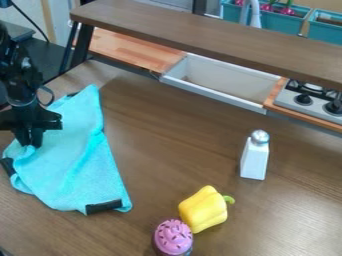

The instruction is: Unfold the cloth from bottom left to top right

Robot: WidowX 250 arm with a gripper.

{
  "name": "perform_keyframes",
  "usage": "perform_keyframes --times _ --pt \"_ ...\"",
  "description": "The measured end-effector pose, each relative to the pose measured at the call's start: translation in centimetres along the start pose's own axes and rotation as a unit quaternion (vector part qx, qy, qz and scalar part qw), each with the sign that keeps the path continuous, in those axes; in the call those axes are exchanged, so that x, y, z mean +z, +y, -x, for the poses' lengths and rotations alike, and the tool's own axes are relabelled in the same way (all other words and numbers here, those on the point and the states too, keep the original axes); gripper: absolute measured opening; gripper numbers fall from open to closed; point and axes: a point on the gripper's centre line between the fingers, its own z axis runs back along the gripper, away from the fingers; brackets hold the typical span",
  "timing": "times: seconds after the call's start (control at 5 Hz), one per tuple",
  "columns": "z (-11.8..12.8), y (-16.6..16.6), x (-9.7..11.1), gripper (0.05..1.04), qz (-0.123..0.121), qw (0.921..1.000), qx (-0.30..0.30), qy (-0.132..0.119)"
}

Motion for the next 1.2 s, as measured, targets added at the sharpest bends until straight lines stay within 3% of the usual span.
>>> perform_keyframes --times 0.2,0.4,0.8,1.2 --pt "0.2 -0.1 0.1 0.085 0.005 0.9999 0.001 0.016" --pt "0.5 0.0 0.9 0.065 0.021 0.9984 0.014 0.051" --pt "-0.3 -3.0 3.9 0.063 0.048 0.9945 0.035 0.086" --pt "-1.1 -7.8 6.3 0.063 0.048 0.9937 0.046 0.091"
